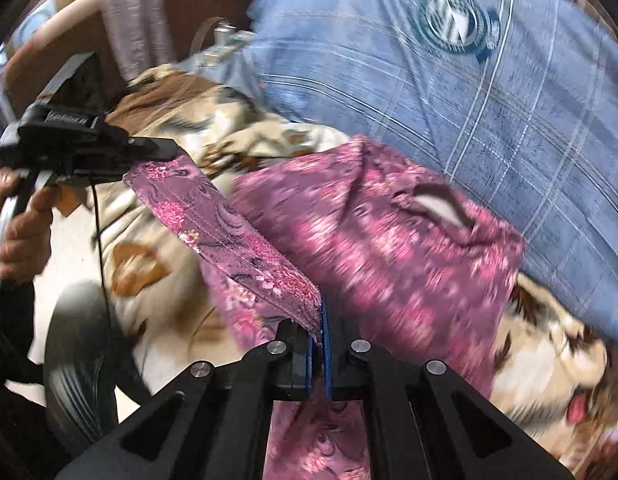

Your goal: Fold small clothes

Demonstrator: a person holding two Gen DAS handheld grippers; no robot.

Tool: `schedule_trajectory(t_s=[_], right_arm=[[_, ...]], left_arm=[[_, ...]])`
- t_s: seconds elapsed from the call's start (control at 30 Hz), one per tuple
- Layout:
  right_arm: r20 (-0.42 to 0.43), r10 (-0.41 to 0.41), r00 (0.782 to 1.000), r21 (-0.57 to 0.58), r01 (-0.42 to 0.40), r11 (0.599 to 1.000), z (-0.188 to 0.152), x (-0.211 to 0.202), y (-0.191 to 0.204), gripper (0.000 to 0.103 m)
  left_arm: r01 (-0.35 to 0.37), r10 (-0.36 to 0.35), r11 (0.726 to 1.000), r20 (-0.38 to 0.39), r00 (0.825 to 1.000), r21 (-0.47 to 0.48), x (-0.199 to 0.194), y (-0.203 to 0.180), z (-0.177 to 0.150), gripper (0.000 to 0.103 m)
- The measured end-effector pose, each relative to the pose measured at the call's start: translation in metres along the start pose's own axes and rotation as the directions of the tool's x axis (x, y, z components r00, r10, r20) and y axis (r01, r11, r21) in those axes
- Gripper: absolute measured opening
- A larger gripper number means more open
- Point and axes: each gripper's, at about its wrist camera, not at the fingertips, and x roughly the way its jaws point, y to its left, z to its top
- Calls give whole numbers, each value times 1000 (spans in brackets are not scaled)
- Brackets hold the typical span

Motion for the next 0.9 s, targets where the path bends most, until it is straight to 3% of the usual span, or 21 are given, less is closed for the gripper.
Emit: schedule_trajectory(t_s=[0.13, 0.3, 0.4, 0.53, 0.57, 0.6, 0.63, 0.67, 0.73, 0.8, 0.9], right_arm=[[-89, 36, 995, 69, -30, 997, 64, 62, -65, 4], [-139, 69, 988, 185, -42, 982, 94, 141, -123, 4], [-118, 79, 990, 231, -50, 972, 97, 165, -139, 5], [-125, 45, 991, 304, -5, 953, 87, 184, -152, 27], [-97, 34, 995, 325, -1, 946, 83, 173, -152, 34], [-65, 25, 998, 328, -2, 945, 80, 161, -149, 36], [4, 3, 1000, 318, -4, 948, 74, 133, -141, 42], [50, -14, 999, 317, -2, 948, 68, 113, -135, 53], [189, -31, 982, 344, -36, 938, 40, 55, -122, 71], [259, -39, 965, 363, -60, 930, 8, 17, -113, 74], [324, -28, 946, 432, -121, 894, -55, -23, -108, 74]], left_arm=[[-35, 36, 999, 10, 999, -36, 59, 18, 61, 2], [-84, 86, 994, 18, 996, -66, 111, 50, 101, 2], [-103, 103, 993, 5, 995, -50, 133, 61, 118, 3], [-232, 232, 973, -93, 968, 17, 157, 71, 118, 5], [-234, 236, 972, -67, 969, 38, 147, 68, 113, 11], [-242, 245, 968, -37, 969, 62, 137, 63, 109, 27], [-267, 268, 960, 3, 964, 89, 124, 56, 103, 39], [-296, 291, 948, 63, 955, 117, 107, 47, 96, 59], [-344, 313, 921, 177, 933, 185, 75, 23, 78, 62], [-375, 327, 900, 226, 918, 223, 56, 6, 55, 63], [-316, 261, 915, 228, 938, 251, 45, -11, 12, 66]])
